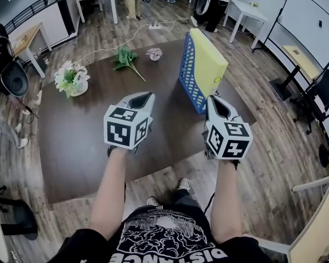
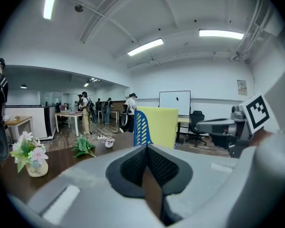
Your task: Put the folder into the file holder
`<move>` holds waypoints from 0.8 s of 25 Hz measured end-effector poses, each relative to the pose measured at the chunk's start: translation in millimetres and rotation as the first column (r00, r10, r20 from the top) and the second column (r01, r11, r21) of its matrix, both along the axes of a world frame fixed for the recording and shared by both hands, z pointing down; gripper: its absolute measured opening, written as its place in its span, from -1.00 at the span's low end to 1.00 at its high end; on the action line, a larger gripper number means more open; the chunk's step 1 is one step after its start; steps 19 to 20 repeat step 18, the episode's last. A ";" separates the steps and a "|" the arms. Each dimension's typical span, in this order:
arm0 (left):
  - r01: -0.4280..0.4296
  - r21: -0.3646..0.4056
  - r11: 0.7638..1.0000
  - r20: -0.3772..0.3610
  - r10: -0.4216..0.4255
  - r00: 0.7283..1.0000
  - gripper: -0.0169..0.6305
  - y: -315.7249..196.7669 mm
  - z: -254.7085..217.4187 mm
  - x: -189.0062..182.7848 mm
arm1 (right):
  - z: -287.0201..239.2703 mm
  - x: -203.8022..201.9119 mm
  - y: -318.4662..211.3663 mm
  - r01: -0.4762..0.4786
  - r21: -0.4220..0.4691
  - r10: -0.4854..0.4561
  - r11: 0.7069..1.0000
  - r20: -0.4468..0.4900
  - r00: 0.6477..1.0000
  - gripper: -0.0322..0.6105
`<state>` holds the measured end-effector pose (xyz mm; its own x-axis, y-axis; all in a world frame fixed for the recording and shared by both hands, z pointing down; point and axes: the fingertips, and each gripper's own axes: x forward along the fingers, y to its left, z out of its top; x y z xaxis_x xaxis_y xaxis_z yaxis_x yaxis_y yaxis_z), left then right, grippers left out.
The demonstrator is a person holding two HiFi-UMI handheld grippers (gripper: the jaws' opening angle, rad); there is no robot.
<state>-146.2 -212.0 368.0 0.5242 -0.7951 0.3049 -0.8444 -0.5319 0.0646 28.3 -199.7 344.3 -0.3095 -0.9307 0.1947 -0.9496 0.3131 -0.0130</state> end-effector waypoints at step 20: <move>-0.014 0.022 1.000 0.003 0.014 1.000 -0.93 8.1 -10.1 -0.2 | -9.0 0.9 13.7 -0.006 0.019 0.006 1.000 -0.007 1.000 -0.90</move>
